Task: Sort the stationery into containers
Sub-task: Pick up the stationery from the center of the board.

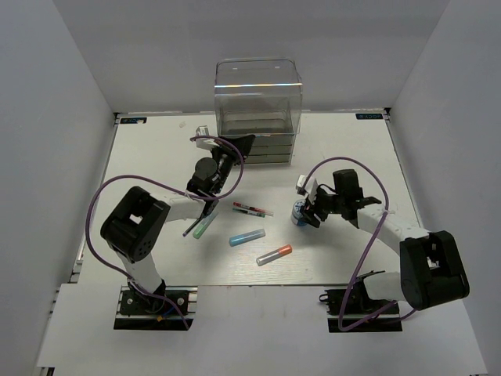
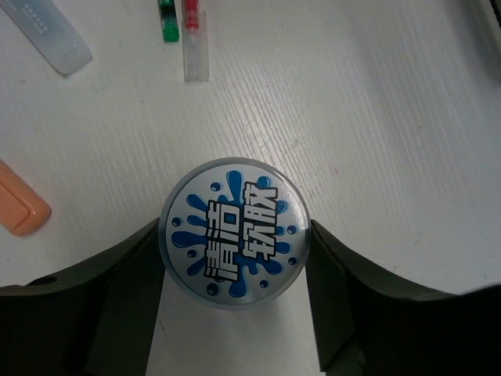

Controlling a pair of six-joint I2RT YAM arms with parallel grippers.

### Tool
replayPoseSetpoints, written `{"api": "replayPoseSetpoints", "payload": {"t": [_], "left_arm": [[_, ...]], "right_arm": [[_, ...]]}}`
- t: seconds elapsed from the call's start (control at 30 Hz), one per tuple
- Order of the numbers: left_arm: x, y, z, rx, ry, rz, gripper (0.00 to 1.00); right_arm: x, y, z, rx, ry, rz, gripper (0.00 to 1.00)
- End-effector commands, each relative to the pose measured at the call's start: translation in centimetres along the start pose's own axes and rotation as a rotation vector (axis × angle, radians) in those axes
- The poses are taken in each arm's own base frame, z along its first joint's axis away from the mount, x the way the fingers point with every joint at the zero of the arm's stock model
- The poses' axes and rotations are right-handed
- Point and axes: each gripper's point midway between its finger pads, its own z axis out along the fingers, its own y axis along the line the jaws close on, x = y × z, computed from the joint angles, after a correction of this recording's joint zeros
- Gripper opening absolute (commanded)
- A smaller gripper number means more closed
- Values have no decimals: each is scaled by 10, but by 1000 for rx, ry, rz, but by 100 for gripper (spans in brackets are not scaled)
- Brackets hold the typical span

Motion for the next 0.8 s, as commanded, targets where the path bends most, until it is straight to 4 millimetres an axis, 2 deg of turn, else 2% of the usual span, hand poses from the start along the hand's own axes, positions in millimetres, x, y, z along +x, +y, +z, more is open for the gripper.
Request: {"api": "replayPoseSetpoints", "payload": {"t": [0.0,0.07,0.1,0.2,0.27,0.3,0.37,0.4,0.5,0.53,0.57,0.6,0.63,0.7,0.73,0.77], "left_arm": [[-33,-51,-1,123,-79,-12,26],[-36,-55,-1,131,-84,-13,26],[-34,-52,-1,122,-79,-12,26],[-34,-52,-1,122,-78,-12,26],[-36,-54,-2,122,-78,-12,26],[-36,-54,-2,122,-78,-12,26],[-36,-56,0,122,-78,-12,26],[-36,-56,0,122,-78,-12,26],[-38,-57,-1,120,-78,-2,26],[-38,-58,1,120,-78,-2,26],[-38,-58,1,120,-78,-2,26],[-38,-58,1,120,-78,-2,26],[-38,-58,1,120,-78,-2,26],[-38,-58,1,120,-78,-2,26],[-36,-55,-1,113,-73,-1,26],[-39,-59,-1,120,-78,-2,26]], "right_arm": [[-14,-9,0,34,-32,-49,59],[-18,-7,-1,24,-37,-80,42],[-21,-7,-2,22,-41,-93,30],[-33,-11,-4,23,-44,-155,17],[-39,-16,-7,33,-46,-199,17],[-53,-22,-9,44,-58,-239,16],[-62,-26,-10,53,-58,-287,14],[-78,-36,-15,70,-67,-323,14],[-101,-50,-20,97,-60,-406,12],[-103,-50,-19,87,-47,-412,8],[-112,-57,-17,90,-50,-421,6],[-117,-61,-17,98,-47,-431,6],[-132,-70,-21,130,-54,-456,4],[-134,-76,-17,138,-38,-457,1],[-148,-84,-19,162,-48,-476,1],[-153,-85,-18,166,-52,-483,0]]}}
